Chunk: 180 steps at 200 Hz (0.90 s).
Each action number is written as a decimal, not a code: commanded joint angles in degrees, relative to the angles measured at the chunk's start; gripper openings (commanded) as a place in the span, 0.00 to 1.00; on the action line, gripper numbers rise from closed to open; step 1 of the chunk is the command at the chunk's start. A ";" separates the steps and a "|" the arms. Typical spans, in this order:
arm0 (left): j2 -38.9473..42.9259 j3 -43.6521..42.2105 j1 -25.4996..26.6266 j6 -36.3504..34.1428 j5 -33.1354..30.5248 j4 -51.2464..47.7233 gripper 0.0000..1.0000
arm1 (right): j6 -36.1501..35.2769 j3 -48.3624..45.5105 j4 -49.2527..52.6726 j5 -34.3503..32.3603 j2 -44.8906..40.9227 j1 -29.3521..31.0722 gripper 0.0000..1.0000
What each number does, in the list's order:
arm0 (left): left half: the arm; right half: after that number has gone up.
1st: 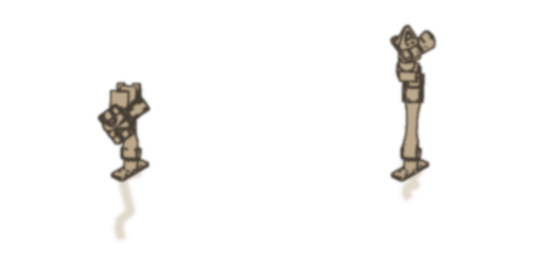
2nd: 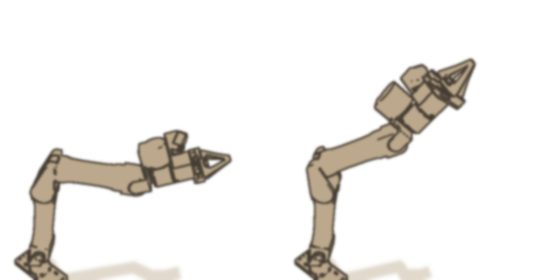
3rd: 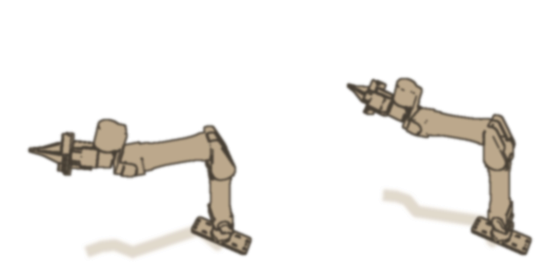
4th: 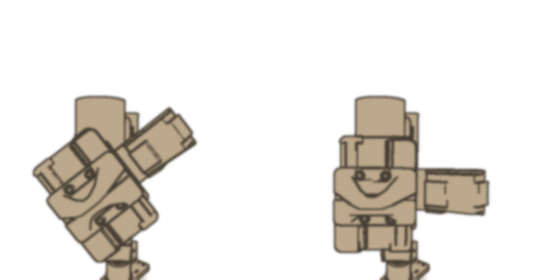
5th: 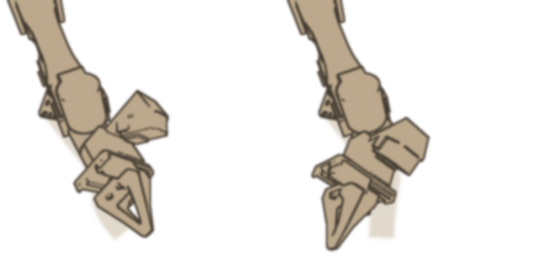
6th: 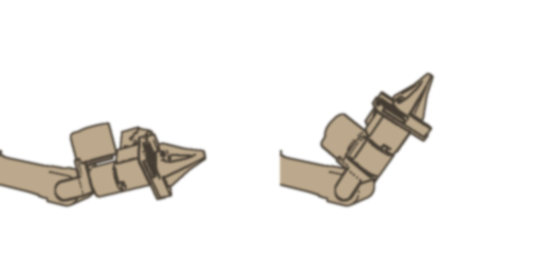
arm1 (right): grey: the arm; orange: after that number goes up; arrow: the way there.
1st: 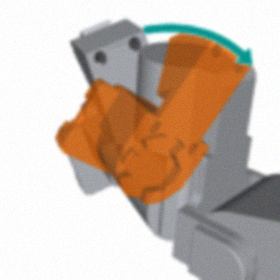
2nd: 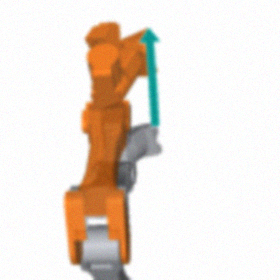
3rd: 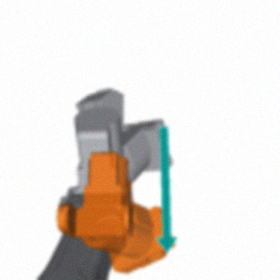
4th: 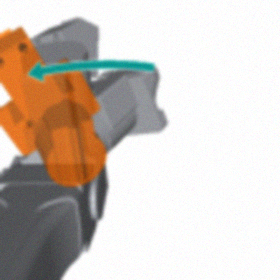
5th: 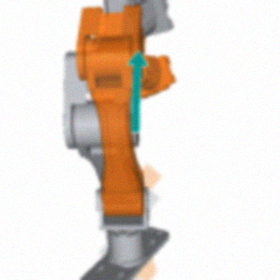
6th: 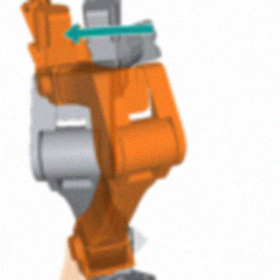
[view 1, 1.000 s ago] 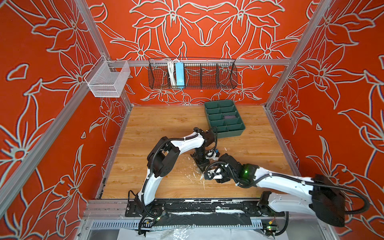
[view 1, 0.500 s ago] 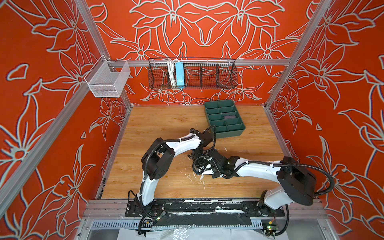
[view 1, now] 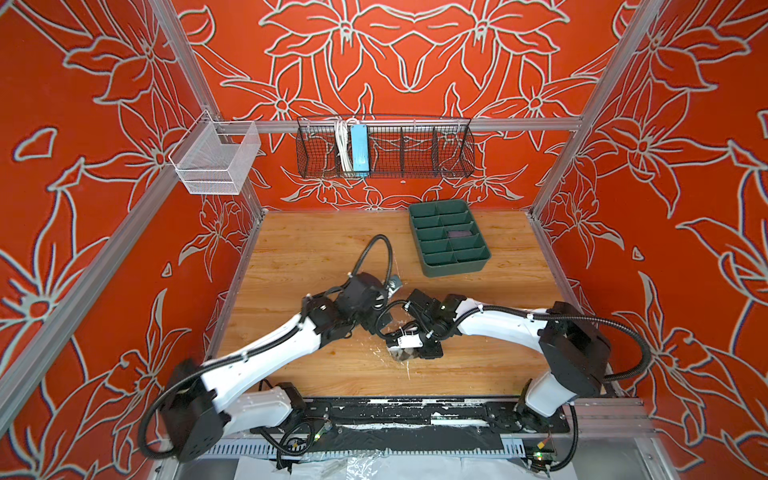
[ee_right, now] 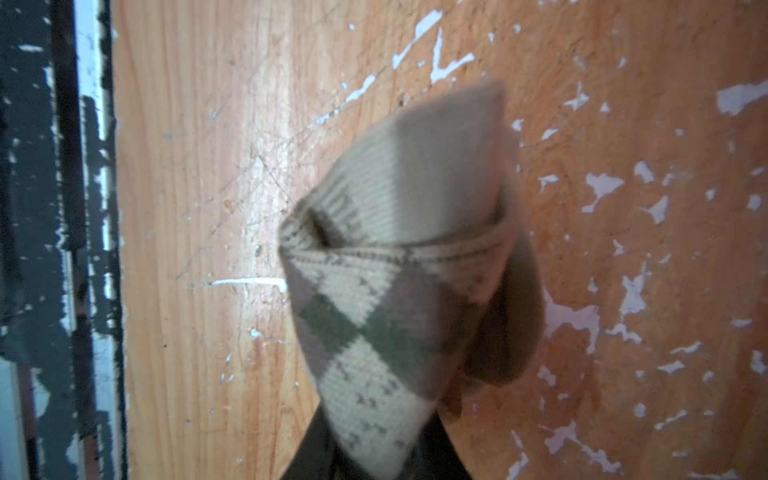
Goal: Roll the socks
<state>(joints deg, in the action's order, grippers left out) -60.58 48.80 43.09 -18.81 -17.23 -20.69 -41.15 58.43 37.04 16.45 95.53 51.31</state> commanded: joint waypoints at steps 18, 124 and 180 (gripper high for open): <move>20.27 -5.00 -2.22 2.53 -7.72 4.47 0.98 | 2.03 4.98 12.61 8.48 7.72 -3.07 0.13; 0.09 -10.34 24.40 -19.42 -4.65 1.00 0.94 | -1.92 21.69 25.98 19.21 25.04 -9.03 0.13; -25.63 -7.19 25.29 -18.54 -16.12 14.82 0.83 | -3.19 22.48 26.77 21.83 24.29 -9.19 0.13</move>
<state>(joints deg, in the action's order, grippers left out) -81.28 39.44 68.23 -35.70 -26.15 -14.17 -42.02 81.28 62.70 37.63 117.86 41.80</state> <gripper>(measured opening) 0.854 0.233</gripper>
